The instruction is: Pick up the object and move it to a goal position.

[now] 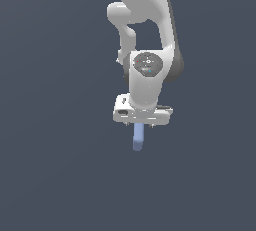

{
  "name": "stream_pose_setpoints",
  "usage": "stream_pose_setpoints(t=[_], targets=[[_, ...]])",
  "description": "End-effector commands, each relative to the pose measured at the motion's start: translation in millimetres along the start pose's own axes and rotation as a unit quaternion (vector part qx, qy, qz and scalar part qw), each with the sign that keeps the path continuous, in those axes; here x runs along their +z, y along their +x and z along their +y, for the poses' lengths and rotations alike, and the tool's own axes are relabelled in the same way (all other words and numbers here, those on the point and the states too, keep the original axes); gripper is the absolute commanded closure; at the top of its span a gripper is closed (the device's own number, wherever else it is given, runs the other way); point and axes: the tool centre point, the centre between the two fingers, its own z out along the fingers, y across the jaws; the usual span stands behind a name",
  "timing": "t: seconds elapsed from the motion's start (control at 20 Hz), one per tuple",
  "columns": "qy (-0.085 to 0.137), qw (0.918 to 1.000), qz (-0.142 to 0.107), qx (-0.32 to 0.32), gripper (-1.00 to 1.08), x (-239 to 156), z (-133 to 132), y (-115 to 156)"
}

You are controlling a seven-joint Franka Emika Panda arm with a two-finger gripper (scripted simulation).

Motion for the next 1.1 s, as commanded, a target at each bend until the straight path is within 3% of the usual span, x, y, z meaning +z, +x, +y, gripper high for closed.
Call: stream_pose_setpoints(t=[0.0, 0.45, 0.75, 0.8, 1.05], targets=[[0.0, 1.0, 0.0, 0.0, -0.92, 3, 0, 0], [0.0, 1.0, 0.0, 0.001, -0.92, 44, 0, -1], [0.0, 1.0, 0.0, 0.002, -0.92, 50, 0, 1], [0.0, 1.0, 0.0, 0.002, 1.08, 50, 0, 1], [0.0, 1.0, 0.0, 0.002, 1.08, 50, 0, 1]])
